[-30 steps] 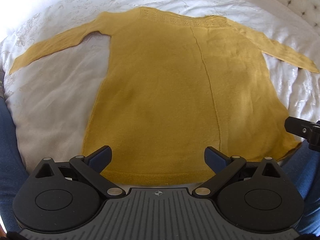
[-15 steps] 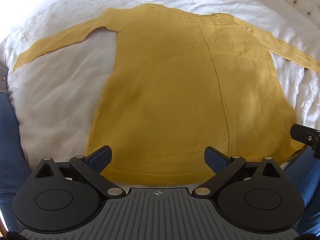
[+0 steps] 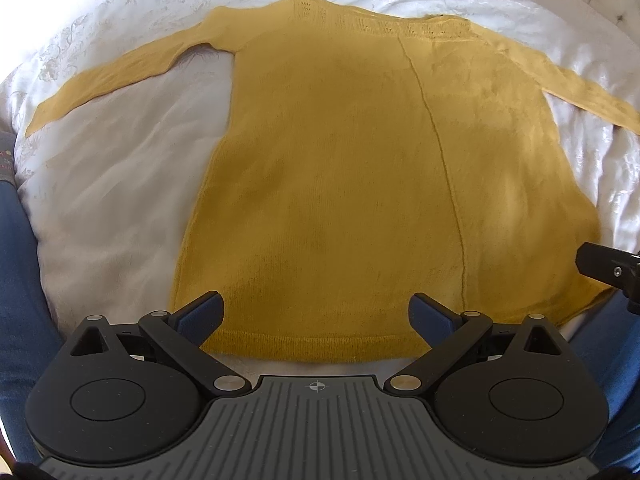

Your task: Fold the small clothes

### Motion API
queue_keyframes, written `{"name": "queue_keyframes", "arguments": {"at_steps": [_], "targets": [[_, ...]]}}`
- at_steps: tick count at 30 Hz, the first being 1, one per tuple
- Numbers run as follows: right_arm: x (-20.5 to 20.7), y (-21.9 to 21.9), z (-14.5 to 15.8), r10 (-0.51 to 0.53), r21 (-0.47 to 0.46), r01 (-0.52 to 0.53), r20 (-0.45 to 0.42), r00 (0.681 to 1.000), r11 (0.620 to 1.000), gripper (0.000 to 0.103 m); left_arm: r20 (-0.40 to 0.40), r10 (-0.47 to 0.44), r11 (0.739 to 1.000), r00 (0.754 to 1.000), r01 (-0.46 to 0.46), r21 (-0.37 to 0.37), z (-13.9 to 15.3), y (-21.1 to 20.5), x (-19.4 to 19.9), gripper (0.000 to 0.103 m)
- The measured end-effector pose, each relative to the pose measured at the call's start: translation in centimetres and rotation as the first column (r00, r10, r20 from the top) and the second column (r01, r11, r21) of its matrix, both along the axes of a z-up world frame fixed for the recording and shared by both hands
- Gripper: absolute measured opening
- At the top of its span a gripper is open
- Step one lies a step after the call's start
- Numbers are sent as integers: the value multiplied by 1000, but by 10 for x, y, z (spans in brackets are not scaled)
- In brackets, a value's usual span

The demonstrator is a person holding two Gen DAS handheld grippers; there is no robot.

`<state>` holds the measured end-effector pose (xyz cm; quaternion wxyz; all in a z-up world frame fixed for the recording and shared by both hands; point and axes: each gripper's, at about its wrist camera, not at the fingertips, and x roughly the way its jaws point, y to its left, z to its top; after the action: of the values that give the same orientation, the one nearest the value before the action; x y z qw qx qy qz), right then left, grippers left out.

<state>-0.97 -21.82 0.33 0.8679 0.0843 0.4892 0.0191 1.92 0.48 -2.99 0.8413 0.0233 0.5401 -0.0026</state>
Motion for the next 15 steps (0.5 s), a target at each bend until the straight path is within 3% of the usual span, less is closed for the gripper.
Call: {"name": "queue_keyframes", "arguments": {"at_steps": [15], "targets": [[3,-3,-6,-15,35,15,-18,1000,999,102,-10,-7,1000,1000,7,11,-3,-5,4,101]]}}
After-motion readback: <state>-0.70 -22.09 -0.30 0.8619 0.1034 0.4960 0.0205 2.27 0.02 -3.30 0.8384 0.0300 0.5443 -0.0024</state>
